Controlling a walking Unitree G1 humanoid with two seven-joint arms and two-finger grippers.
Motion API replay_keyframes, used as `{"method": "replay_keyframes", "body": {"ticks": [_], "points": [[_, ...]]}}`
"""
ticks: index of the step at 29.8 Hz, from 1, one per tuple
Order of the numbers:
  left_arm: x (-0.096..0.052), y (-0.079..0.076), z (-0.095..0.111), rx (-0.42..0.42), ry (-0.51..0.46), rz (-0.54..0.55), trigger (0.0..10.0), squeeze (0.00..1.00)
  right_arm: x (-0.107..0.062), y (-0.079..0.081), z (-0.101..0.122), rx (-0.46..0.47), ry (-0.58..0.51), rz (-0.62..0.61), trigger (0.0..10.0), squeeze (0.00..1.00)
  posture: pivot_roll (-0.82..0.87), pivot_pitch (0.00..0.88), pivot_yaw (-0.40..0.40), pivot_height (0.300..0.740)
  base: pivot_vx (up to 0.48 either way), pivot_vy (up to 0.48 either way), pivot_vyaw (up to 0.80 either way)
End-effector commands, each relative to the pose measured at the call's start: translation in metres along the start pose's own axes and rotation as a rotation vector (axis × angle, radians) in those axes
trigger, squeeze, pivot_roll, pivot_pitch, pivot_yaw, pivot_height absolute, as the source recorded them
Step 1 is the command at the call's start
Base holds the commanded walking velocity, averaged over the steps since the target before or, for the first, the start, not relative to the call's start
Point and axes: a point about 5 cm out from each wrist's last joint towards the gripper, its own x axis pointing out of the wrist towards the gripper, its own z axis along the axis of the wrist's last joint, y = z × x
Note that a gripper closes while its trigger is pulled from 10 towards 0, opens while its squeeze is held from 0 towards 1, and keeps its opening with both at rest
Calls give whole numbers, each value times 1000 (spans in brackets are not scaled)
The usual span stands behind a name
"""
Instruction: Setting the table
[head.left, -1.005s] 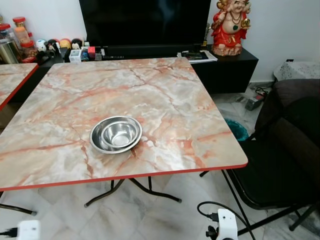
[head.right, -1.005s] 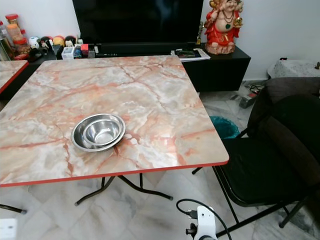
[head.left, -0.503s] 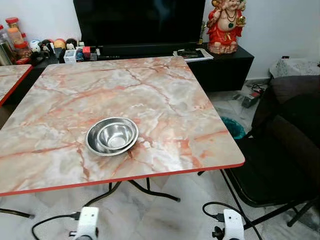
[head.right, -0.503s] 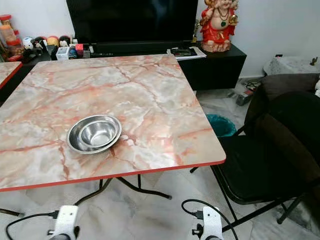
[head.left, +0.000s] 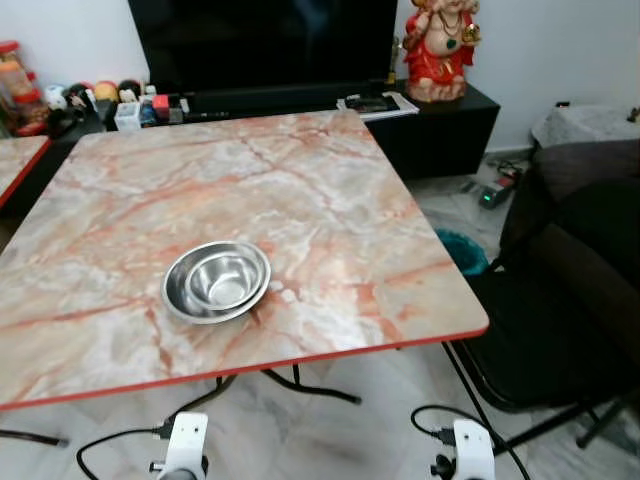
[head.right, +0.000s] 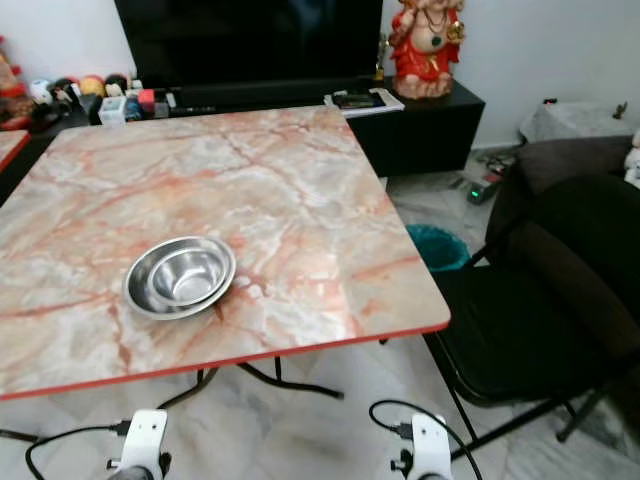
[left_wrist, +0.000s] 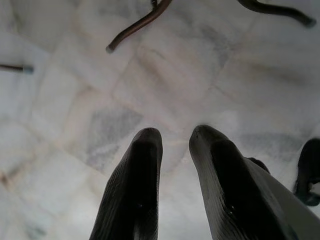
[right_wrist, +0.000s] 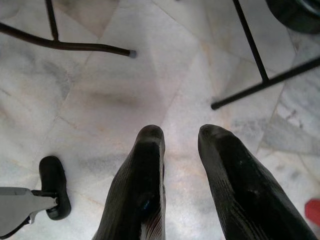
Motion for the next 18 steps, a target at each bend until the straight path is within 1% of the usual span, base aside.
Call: {"method": "replay_keyframes", "body": {"ticks": [1, 9, 18], "points": [[-1, 13, -10, -61, 47, 59, 10000, 0, 1, 6, 6, 34, -21, 10, 10000, 0, -35, 0, 12, 719, 0, 424, 0], [-2, 20, -14, -60, 55, 81, 10000, 0, 2, 12, 10, 61, -31, 15, 10000, 0, -28, 0, 25, 719, 0, 401, 0], [-2, 23, -13, -65, 55, 95, 10000, 0, 2, 13, 7, 59, -23, 16, 10000, 0, -17, 0, 31, 719, 0, 385, 0]]}}
